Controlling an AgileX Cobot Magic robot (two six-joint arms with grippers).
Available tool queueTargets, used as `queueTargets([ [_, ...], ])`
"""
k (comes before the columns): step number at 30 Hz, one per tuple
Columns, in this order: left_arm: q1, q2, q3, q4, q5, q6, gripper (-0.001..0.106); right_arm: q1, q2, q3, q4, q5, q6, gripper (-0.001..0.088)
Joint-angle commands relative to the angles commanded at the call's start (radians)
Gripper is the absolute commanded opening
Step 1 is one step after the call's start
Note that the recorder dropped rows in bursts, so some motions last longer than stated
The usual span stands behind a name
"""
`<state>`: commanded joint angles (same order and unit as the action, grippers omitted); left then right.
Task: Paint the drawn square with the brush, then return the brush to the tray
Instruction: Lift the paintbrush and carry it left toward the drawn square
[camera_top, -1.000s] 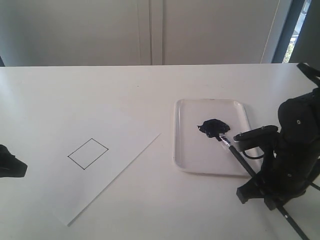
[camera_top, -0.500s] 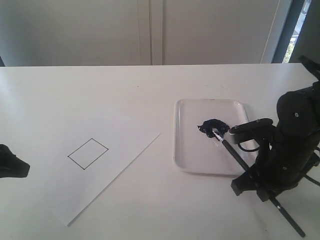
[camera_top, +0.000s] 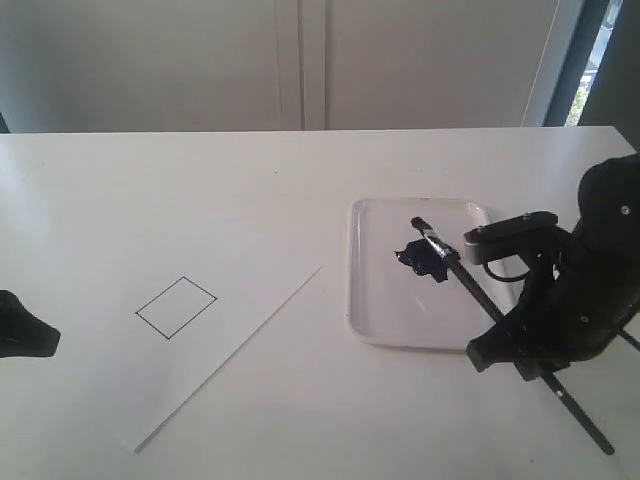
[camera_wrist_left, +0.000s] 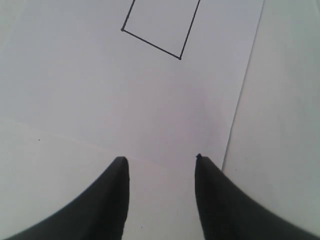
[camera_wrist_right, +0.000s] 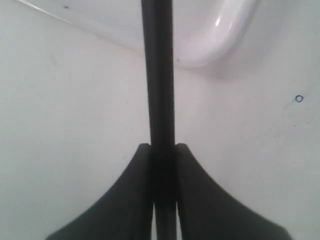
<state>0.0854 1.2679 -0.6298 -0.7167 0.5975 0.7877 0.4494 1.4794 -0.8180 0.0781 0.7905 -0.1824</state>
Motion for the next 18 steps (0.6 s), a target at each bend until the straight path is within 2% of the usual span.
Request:
queueTargets([
  [3, 0.000, 0.000, 0.000, 0.000, -0.002, 0.000, 0.043, 0.041, -0.037, 0.000, 0.080, 0.011, -0.083, 0.0000],
  [9, 0.000, 0.000, 0.000, 0.000, -0.039, 0.000, 0.040, 0.205, -0.044, -0.012, 0.082, 0.019, -0.123, 0.0000],
  [15, 0.000, 0.030, 0.000, 0.036, -0.053, -0.005, 0.040, 0.262, -0.042, -0.072, 0.079, 0.027, -0.128, 0.0000],
  [18, 0.000, 0.063, 0.000, 0.050, -0.061, 0.000, 0.032, 0.283, -0.029, -0.112, 0.074, 0.048, -0.130, 0.0000],
])
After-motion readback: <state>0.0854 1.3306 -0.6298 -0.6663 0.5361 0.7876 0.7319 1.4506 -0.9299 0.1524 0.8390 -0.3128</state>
